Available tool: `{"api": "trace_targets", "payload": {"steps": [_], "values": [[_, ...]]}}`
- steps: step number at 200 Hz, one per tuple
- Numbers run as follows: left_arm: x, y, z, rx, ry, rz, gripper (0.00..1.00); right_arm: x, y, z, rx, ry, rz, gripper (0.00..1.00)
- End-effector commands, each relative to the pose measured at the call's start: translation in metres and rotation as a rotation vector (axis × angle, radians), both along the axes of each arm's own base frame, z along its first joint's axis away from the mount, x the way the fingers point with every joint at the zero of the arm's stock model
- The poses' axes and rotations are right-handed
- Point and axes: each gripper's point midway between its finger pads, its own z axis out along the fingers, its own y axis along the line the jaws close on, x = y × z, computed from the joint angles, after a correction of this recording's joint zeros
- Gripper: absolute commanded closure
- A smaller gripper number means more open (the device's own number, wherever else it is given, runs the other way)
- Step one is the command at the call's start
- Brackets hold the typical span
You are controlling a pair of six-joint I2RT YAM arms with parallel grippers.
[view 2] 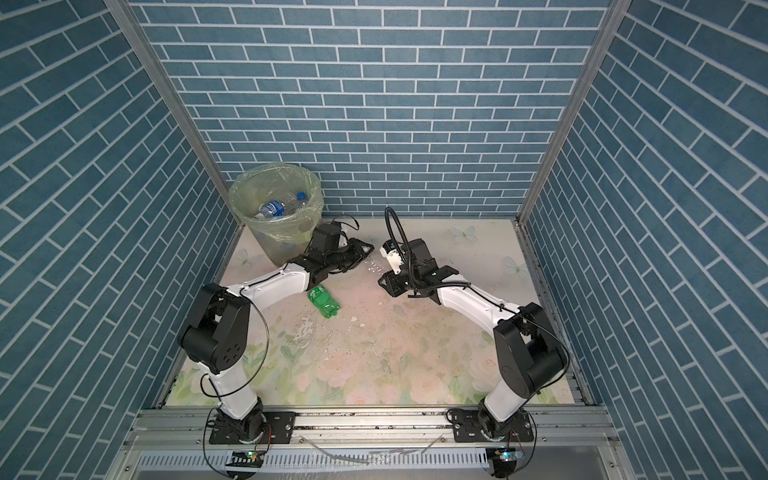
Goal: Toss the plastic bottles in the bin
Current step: 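Lift the clear bottle with the right gripper while the left grasps its white cap, then carry the clear bottle over the bin with the left gripper while the right gripper opens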
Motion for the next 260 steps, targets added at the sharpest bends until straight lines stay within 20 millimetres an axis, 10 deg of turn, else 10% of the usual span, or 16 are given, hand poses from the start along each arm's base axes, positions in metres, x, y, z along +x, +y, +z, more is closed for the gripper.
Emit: {"api": "trace_targets", "payload": {"steps": [1, 88, 196, 260], "values": [[0.004, -0.008, 0.026, 0.001, -0.067, -0.038, 0.73, 0.002, 0.007, 0.038, 0.043, -0.063, 0.022, 0.51], [0.004, 0.022, 0.095, 0.242, -0.239, -0.063, 0.77, 0.001, 0.003, 0.095, 0.132, -0.189, 0.008, 0.12], [0.028, 0.158, 0.314, 0.697, -0.703, 0.285, 0.77, 0.012, 0.011, 0.163, 0.230, -0.314, -0.001, 0.01], [-0.024, 0.240, 0.448, 0.798, -0.982, 0.642, 0.78, 0.011, 0.010, 0.153, 0.229, -0.283, -0.011, 0.01]]}}
